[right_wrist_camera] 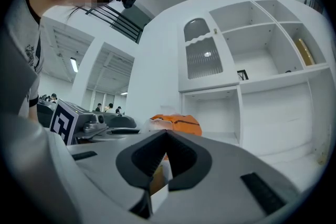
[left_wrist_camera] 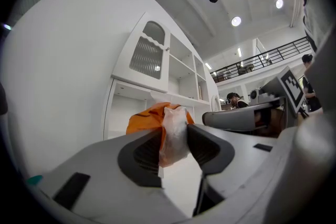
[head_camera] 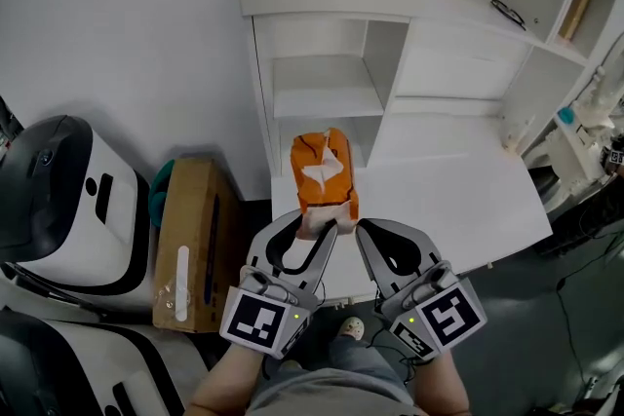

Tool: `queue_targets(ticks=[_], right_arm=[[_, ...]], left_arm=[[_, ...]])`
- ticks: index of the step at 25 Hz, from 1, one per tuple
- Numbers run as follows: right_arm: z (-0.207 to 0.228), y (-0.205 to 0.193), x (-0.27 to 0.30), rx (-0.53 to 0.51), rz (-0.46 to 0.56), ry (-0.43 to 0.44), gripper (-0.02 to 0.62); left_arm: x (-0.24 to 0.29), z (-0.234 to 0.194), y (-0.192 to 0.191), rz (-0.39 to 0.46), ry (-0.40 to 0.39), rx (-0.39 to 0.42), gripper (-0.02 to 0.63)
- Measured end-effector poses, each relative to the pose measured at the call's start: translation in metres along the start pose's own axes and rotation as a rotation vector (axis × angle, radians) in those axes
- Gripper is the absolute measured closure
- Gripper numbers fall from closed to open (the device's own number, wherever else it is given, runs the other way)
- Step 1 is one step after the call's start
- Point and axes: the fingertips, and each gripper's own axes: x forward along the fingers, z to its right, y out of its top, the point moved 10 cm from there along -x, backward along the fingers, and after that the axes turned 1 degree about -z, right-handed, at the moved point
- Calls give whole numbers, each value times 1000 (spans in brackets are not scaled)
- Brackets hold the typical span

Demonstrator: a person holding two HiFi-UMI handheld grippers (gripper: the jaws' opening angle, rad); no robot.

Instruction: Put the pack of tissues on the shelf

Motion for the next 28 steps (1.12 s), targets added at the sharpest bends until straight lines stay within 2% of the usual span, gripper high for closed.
queue_targets(ticks=[5,12,16,21,28], right_arm=[[26,-4,8,7,0,30,586],[63,-10,16,20,2,82,586],[84,-12,21,27,1,111,586],[102,-17,26,27,1,154,586],[117,-27,31,27,-8,214,586]], left_arm=[[22,4,-3,-55,25,-25,437],[51,6,-11,-24,83,2,437],[67,12,-13,-86,103,-25,437],[81,14,-21,-44,149,2,439],[90,22,-34,-94,197,-21,439]])
